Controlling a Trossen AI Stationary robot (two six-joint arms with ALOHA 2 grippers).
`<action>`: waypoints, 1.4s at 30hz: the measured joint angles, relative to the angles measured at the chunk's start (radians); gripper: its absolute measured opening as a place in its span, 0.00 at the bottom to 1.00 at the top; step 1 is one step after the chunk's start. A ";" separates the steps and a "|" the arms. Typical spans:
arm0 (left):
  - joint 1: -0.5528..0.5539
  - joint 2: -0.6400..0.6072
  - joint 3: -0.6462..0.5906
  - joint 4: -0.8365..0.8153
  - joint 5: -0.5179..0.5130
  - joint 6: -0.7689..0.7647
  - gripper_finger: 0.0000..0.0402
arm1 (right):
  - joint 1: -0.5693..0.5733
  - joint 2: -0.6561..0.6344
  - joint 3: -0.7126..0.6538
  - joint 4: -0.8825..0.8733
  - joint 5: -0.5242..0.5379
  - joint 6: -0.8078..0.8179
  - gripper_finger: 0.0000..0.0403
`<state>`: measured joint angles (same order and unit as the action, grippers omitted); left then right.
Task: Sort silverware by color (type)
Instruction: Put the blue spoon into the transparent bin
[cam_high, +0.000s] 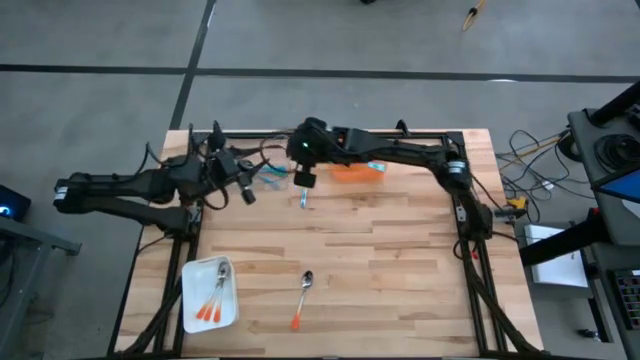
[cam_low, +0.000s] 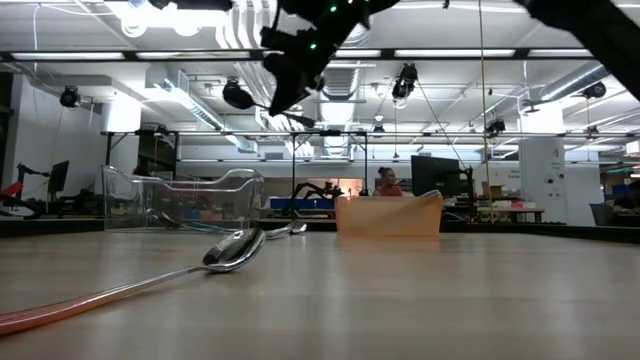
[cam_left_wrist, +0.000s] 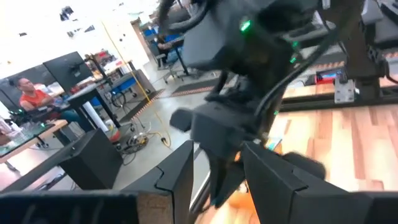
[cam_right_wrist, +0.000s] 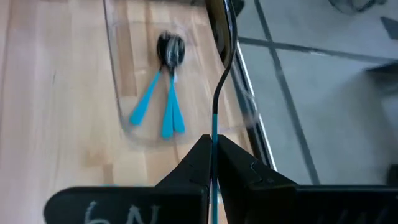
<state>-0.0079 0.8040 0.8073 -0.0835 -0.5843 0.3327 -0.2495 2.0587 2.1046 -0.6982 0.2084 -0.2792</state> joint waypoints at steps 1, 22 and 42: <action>0.002 -0.020 -0.022 0.012 0.000 0.004 0.30 | -0.009 0.026 0.033 -0.004 -0.023 -0.006 0.02; 0.120 -0.023 -0.237 0.081 0.207 0.027 0.30 | -0.011 0.101 0.233 -0.439 -0.165 0.065 0.02; 0.159 0.135 -0.254 0.100 0.280 0.046 0.41 | 0.075 0.086 0.232 -0.464 -0.164 0.115 0.02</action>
<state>0.1509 0.9387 0.5536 0.0166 -0.3044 0.3785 -0.1745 2.1448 2.3363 -1.1620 0.0441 -0.1642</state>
